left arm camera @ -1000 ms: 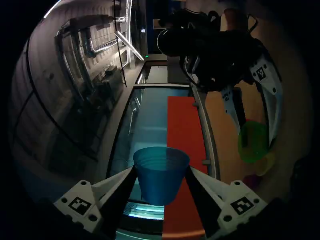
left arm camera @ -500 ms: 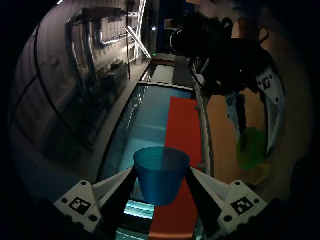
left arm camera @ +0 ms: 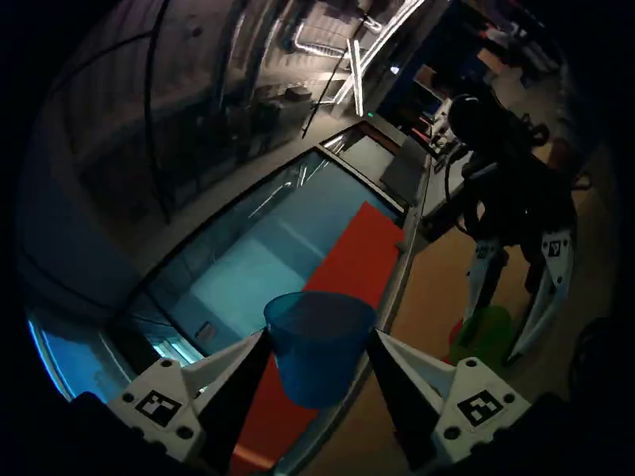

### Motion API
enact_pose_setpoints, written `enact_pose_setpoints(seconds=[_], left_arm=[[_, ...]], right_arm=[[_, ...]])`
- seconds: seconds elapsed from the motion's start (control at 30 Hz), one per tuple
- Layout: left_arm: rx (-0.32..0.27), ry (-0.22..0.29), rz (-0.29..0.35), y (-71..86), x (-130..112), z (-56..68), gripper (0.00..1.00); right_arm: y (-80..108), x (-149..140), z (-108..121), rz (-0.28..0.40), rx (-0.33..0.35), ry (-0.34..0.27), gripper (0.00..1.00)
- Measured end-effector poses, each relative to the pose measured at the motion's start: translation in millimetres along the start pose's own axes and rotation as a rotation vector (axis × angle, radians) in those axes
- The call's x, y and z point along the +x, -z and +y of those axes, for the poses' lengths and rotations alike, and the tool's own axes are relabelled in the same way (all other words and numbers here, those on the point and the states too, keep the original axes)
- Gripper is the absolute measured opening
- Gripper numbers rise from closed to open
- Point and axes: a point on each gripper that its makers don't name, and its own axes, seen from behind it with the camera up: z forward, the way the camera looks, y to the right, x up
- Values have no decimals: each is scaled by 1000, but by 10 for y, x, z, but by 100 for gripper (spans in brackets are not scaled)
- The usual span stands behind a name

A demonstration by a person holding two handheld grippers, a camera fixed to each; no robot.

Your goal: Pour water

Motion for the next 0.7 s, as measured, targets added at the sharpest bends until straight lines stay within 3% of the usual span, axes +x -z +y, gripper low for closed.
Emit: enact_pose_setpoints(seconds=[0.4,0.6,0.7], left_arm=[[-30,461,1,-15,-202,-47,84],[-45,640,-10,-41,-345,-22,84],[-53,700,0,-56,-361,-5,84]], right_arm=[[21,81,2,21,-10,-5,90],[26,103,2,26,-12,-2,89],[28,114,0,28,-13,-1,90]])
